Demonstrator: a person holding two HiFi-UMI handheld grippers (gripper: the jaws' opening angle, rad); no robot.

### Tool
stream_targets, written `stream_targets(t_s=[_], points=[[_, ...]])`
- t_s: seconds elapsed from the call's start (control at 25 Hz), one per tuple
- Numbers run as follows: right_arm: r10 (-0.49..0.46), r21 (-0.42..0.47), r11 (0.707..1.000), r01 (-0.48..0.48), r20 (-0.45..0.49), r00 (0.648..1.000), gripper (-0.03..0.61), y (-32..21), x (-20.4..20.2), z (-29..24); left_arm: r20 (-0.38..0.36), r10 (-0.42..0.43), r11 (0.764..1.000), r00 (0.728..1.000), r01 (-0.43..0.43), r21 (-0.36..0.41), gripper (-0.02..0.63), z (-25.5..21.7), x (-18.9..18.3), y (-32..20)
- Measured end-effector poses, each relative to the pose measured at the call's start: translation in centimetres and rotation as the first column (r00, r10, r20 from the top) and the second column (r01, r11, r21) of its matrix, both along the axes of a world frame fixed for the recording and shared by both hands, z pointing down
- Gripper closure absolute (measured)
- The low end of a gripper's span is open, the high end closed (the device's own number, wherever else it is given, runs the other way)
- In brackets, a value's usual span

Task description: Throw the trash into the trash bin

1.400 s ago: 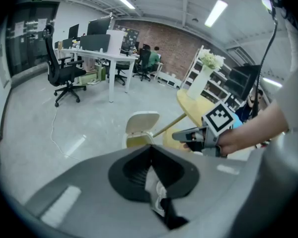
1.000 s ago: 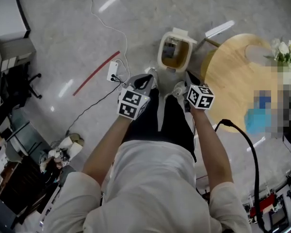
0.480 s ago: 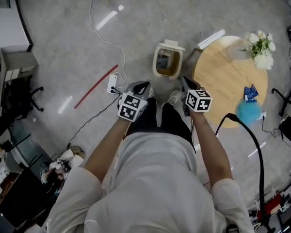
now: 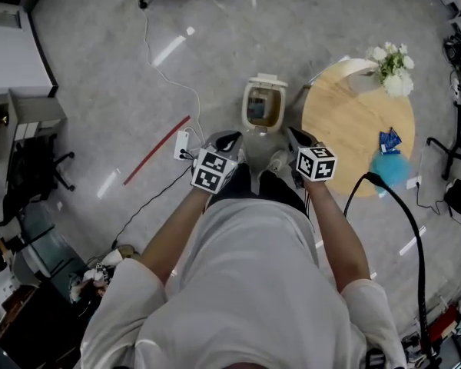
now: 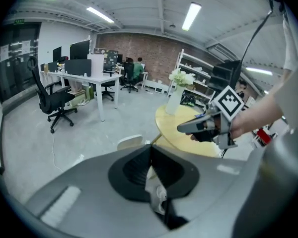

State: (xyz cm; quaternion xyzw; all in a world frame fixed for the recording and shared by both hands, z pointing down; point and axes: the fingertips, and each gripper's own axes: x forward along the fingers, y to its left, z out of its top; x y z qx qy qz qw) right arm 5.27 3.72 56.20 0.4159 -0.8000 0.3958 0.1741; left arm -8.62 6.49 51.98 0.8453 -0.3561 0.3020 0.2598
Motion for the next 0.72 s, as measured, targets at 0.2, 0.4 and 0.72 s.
stream_targets(t_s=[0.2,0.4,0.72], points=[[-0.024,0.035,0.999,0.024,-0.008,1.0,0.578,0.7,0.3,-2.3,-0.026,0.001,1.0,1.0,-0.001,0.017,0.609,-1.3,0.8,0.3],[-0.004,0.055,0.998,0.003,0.021,1.0,0.578,1.1,0.4,-4.6,-0.047,0.018,0.999,0.999,-0.016,0.033,0.61,-2.8,1.5,0.6],[0.013,0.076,0.997,-0.014,0.009,1.0,0.578,1.8,1.7,-5.8,-0.05,0.014,0.998,0.999,-0.011,0.062,0.609,-4.3,1.6,0.4]])
